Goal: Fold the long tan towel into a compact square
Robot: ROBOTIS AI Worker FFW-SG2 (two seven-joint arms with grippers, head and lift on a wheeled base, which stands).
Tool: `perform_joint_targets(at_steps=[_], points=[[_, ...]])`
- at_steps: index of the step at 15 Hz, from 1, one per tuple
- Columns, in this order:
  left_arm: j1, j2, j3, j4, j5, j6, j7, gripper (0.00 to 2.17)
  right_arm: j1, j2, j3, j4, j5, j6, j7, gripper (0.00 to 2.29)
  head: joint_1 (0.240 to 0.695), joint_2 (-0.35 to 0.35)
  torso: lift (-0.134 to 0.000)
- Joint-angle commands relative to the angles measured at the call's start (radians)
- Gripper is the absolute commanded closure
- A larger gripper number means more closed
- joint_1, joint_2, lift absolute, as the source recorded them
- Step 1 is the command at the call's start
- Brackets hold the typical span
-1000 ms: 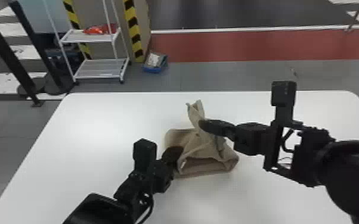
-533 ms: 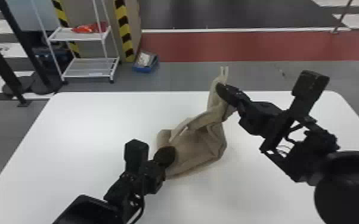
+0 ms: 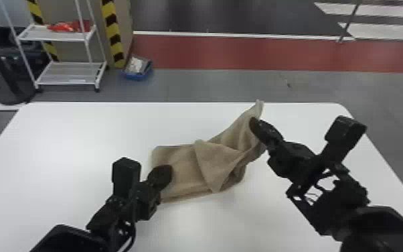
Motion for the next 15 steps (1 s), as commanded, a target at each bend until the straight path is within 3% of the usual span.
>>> perform_joint_targets(at_steps=[1, 7, 10, 11, 14, 15], points=[[-0.003, 0.001, -0.004, -0.001, -0.003, 0.001, 0.001, 2.00, -0.006, -0.002, 0.001, 0.001, -0.019, 0.002, 0.000, 1.50, 0.695, -0.075, -0.123], [0.003, 0.004, -0.007, -0.009, -0.009, 0.014, 0.001, 2.00, 0.010, -0.001, -0.003, 0.020, -0.011, 0.002, -0.025, 1.50, 0.695, -0.073, -0.123], [0.000, 0.001, -0.009, -0.009, -0.009, 0.010, 0.001, 2.00, 0.090, -0.004, -0.052, -0.006, 0.006, 0.002, -0.086, 1.49, 0.695, -0.092, -0.123], [-0.001, 0.001, -0.010, -0.007, -0.009, 0.014, 0.001, 2.00, 0.113, -0.005, -0.071, -0.019, 0.024, 0.002, -0.110, 1.35, 0.695, -0.103, -0.123], [-0.003, -0.001, -0.013, -0.007, -0.011, 0.010, 0.001, 2.00, 0.145, -0.005, -0.120, -0.031, 0.079, 0.012, -0.175, 0.20, 0.695, -0.166, -0.123], [-0.003, -0.001, -0.013, -0.007, -0.011, 0.010, 0.001, 2.00, 0.146, -0.007, -0.140, -0.028, 0.086, 0.015, -0.195, 0.08, 0.695, -0.180, -0.123]])
